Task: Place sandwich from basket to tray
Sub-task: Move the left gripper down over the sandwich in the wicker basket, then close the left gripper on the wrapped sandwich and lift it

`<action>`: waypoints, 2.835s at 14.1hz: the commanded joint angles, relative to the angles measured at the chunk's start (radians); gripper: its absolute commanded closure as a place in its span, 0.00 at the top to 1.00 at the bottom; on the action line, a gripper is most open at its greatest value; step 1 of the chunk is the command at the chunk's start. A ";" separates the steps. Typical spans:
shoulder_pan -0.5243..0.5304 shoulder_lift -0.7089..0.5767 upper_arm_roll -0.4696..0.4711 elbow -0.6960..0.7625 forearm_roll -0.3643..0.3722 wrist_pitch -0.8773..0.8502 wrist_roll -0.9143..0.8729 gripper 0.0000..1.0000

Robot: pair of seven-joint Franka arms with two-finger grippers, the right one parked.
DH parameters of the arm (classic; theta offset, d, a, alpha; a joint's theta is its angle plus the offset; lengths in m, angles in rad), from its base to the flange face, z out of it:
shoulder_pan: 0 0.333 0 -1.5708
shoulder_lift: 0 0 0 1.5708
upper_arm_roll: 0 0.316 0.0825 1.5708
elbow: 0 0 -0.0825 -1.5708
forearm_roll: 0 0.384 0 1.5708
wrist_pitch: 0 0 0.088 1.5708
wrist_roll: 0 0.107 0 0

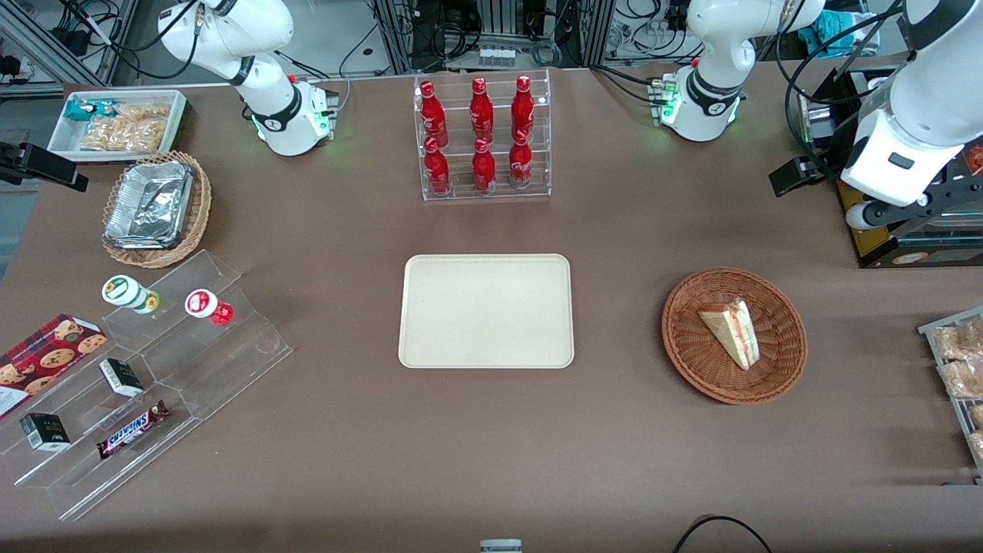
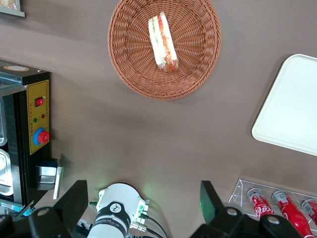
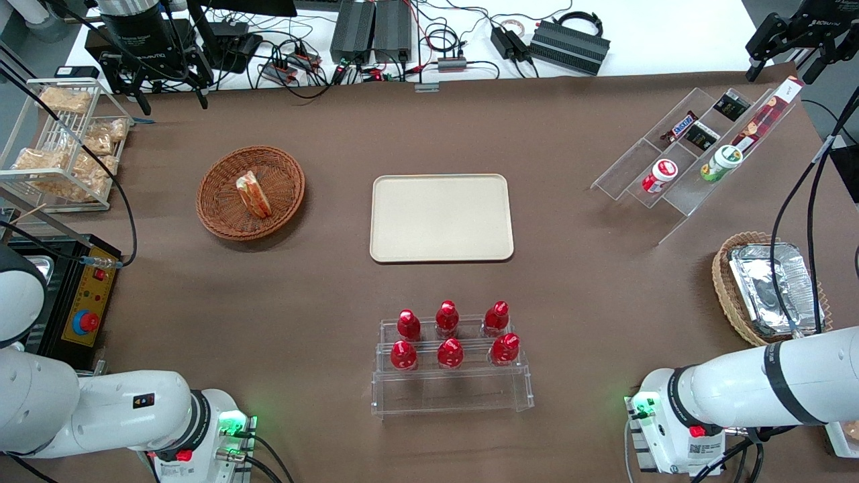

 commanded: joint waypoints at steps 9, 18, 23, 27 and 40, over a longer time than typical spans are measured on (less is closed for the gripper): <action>0.000 0.146 0.011 -0.002 0.001 0.056 -0.025 1.00; 0.000 0.189 0.051 -0.436 0.021 0.643 -0.316 1.00; 0.000 0.229 0.069 -0.539 0.016 0.845 -0.356 1.00; 0.000 0.295 0.089 -0.551 0.015 0.967 -0.373 1.00; -0.004 0.326 0.095 -0.559 0.042 1.061 -0.355 0.16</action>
